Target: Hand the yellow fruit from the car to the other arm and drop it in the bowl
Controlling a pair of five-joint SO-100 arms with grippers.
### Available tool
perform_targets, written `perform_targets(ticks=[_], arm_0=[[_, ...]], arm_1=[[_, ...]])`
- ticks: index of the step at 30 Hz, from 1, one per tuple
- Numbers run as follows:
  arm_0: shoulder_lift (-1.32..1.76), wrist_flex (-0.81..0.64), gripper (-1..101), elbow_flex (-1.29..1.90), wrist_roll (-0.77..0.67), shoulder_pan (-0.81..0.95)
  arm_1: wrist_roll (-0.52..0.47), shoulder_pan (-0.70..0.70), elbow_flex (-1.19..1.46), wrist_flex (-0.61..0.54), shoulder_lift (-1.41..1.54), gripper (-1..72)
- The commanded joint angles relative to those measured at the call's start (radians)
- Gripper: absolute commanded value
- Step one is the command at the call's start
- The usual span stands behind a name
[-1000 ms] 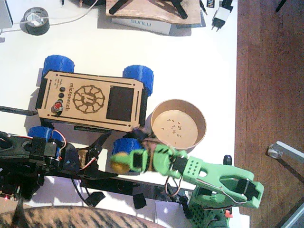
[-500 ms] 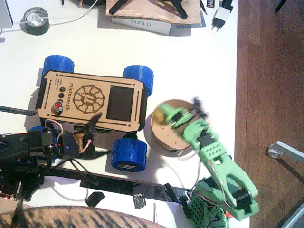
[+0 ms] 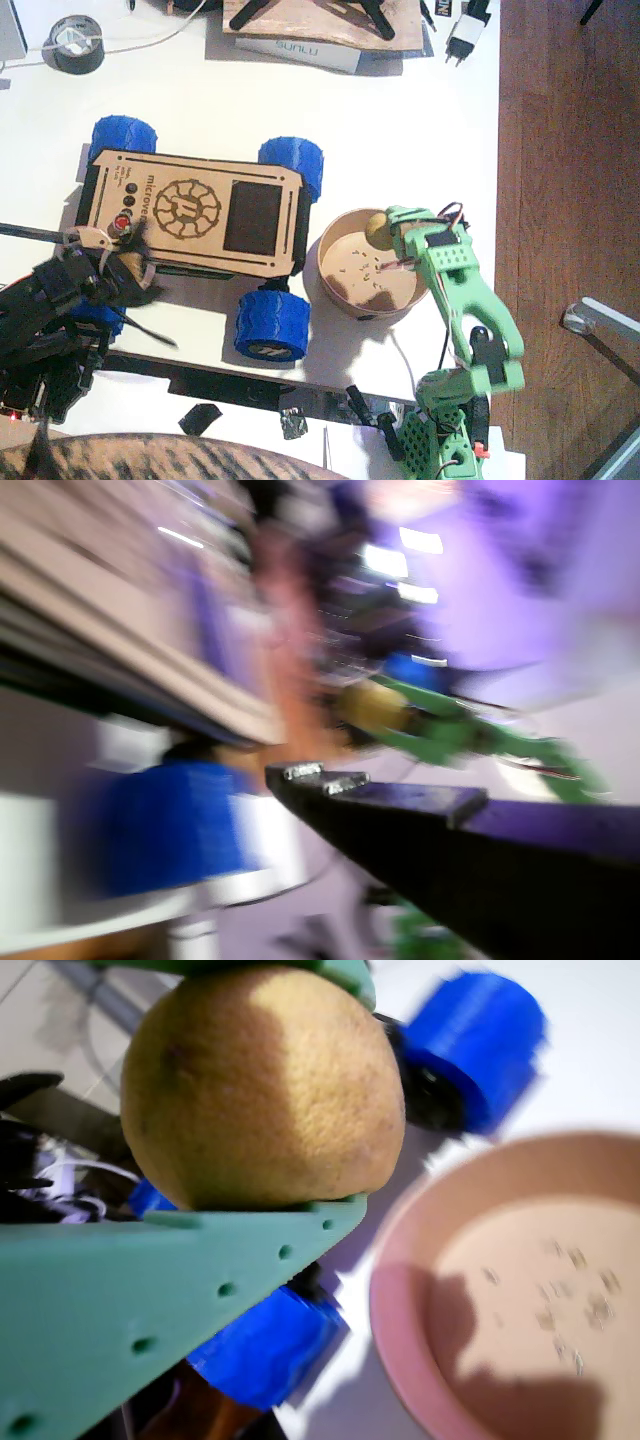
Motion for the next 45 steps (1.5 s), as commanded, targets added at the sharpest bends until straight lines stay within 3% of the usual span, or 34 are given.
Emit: perform_targets(ticks=[1,5,8,13,16,25,26,28,30,37,39,45], arm_0=[[-0.006,0.041,42,-0.043,0.242,-0.135],[-0.017,0.092,37,-0.038,0.54,-0.299],[-0.018,0.175,31,-0.035,0.67,-0.442],[0.002,0.276,0,-0.032,0.75,-0.672],[0.051,0.282,0,0.008,0.753,-0.726],[0.12,0.121,0,0.298,0.752,-0.739],[0.123,0.106,0,0.316,0.752,-0.739],[0.121,0.1,0,0.325,0.752,-0.739],[0.12,0.091,0,0.337,0.752,-0.739],[0.13,0.074,0,0.383,0.752,-0.739],[0.149,0.078,0,0.387,0.752,-0.739],[0.212,0.106,0,0.391,0.753,-0.739]], arm_1=[[0.023,0.017,-0.118,0.029,-0.066,-0.1],[0.044,0.026,-0.189,0.074,-0.16,-0.1],[0.048,0.025,-0.225,0.098,-0.219,-0.1],[0.06,0.02,-0.258,0.112,-0.298,-0.1],[0.064,0.025,-0.27,0.112,-0.327,-0.1],[0.067,0.037,-0.305,0.114,-0.362,0.5],[0.064,0.035,-0.305,0.114,-0.362,3.0],[0.06,0.034,-0.299,0.114,-0.362,19.9],[0.063,0.032,-0.296,0.114,-0.362,27.8],[0.067,0.026,-0.278,0.114,-0.353,35.5],[0.066,0.026,-0.272,0.114,-0.345,33.2],[0.055,0.028,-0.109,0.112,-0.094,0.2]])
